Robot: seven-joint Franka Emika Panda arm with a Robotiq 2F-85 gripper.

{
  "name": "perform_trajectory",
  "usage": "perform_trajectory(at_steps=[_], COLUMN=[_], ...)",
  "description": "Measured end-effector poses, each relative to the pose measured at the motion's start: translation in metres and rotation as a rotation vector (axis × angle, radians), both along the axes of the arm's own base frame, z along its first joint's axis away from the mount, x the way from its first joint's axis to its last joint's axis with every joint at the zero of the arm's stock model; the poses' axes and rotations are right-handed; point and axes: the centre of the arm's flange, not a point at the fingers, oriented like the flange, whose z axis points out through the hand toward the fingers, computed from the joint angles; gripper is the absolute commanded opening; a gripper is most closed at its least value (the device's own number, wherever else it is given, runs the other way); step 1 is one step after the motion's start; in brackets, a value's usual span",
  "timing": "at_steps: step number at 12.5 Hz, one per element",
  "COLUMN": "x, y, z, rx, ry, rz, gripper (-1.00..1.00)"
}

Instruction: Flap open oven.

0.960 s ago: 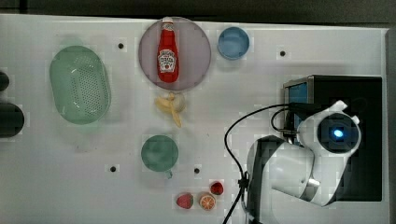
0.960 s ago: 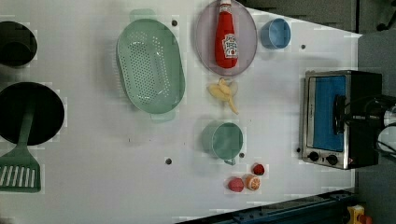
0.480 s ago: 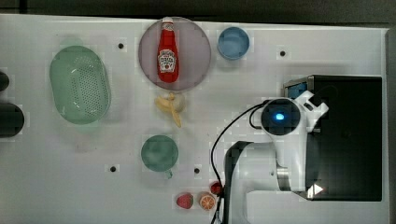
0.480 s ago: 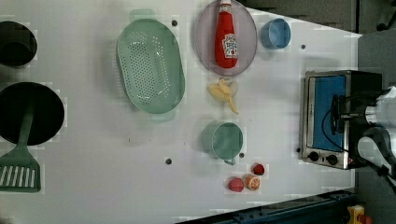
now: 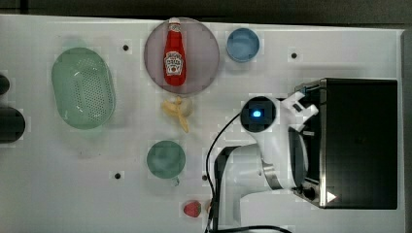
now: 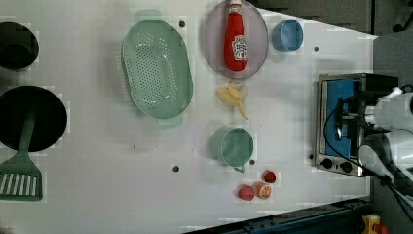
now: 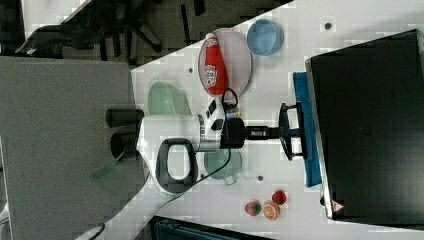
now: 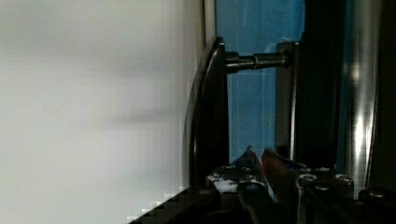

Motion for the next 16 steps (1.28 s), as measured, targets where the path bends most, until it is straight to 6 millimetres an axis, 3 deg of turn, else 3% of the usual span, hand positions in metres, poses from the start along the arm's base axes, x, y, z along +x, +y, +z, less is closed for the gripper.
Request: perform_trajectory(at_steps=[4, 7, 9, 12, 16], x=[0.007, 0.004, -0.006, -0.023, -0.015], y=[0.057, 0.111, 0.136, 0.150, 0.152], z=[-0.040, -0.095, -0.137, -0.187, -0.188], rx=[-0.128, -0.227, -0.255, -0.282, -0.303], ry=[0.000, 0.013, 0.039, 0.086, 0.072], rz=[0.032, 0.106, 0.147, 0.138, 0.121], gripper=[-0.65, -0.65, -0.65, -0.65, -0.65])
